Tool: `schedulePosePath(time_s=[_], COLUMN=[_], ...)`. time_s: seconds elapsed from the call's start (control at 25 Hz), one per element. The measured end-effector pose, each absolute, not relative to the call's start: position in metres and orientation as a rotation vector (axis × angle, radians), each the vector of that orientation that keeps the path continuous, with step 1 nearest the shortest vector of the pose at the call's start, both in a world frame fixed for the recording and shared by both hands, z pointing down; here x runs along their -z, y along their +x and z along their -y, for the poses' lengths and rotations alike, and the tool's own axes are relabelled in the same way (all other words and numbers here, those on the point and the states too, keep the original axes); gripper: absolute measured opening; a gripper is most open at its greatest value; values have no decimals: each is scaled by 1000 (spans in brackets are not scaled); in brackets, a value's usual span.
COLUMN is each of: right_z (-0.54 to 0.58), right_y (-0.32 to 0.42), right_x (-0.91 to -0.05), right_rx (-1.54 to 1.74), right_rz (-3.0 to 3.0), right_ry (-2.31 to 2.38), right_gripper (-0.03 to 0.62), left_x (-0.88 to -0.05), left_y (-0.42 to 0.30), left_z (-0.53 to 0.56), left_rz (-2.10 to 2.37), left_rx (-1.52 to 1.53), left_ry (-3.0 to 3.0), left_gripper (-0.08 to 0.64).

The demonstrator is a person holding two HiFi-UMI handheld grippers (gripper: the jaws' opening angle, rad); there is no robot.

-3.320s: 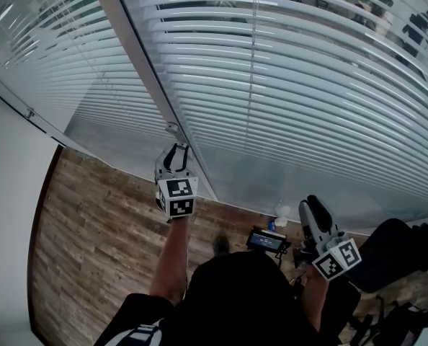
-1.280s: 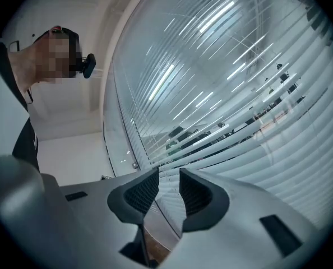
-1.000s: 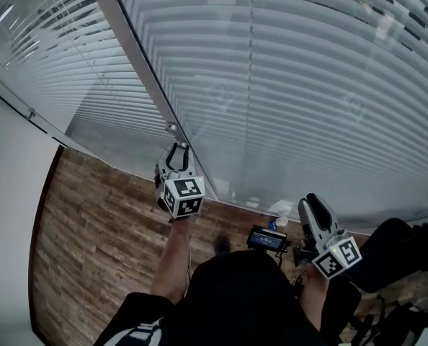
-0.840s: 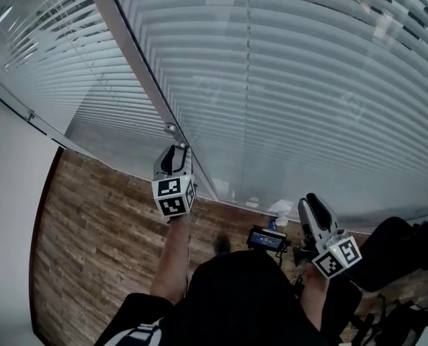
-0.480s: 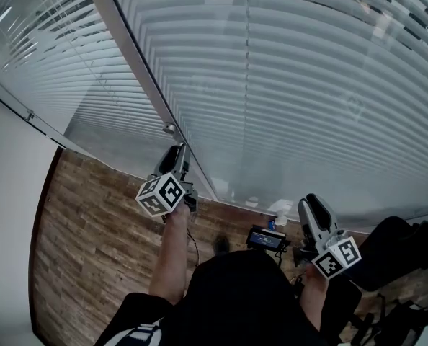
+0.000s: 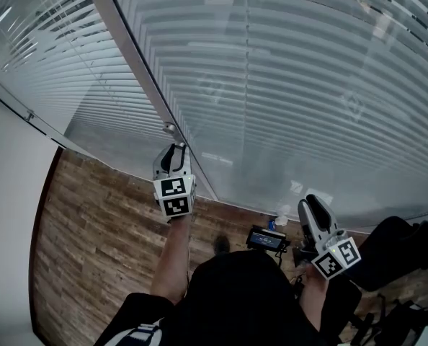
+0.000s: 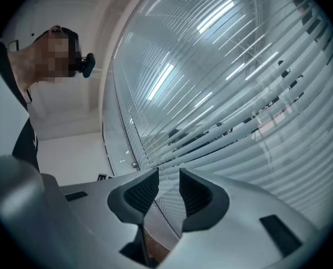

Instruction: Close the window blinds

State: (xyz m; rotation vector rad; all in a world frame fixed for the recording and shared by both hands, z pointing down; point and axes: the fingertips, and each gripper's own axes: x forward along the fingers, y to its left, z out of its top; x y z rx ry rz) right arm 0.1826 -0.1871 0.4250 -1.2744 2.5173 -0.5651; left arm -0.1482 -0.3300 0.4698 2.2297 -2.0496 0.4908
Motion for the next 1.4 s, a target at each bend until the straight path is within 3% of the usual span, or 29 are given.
schedulePosePath(time_s=[0.28,0.4,0.48,0.72,0.92,1.04,1.4], right_z=[188,188,189,190,188,187,189], right_y=[182,181,181,184,185,186,185], right_x=[-425,-425,-425,-424,-426,-426,-426], right_rx=[566,567,567,565,564,563,564], right_rz=[-2520,-2522,-2521,-2517,-2513,-2513,-2515], right_ry=[-1266,-1266,-1266,-1274,-1279,-1281,-1271], right_gripper=[118,118,118,118,118,118,118], left_x=[-471,-472,-473,-475,-471,-468,-472], left_y=[-144,-144,-143,-147,-154,-153,-149], left_z=[331,331,331,329,331,331,333], left_rz=[2204,2225,2178,1781,1721,1762,2078], left_rx=[-998,-1047,-881,59,252,195,-483], left_ry=[2257,2260,2274,2099,2040,2070,2228], left_gripper=[138,138,140,194,193,140,138])
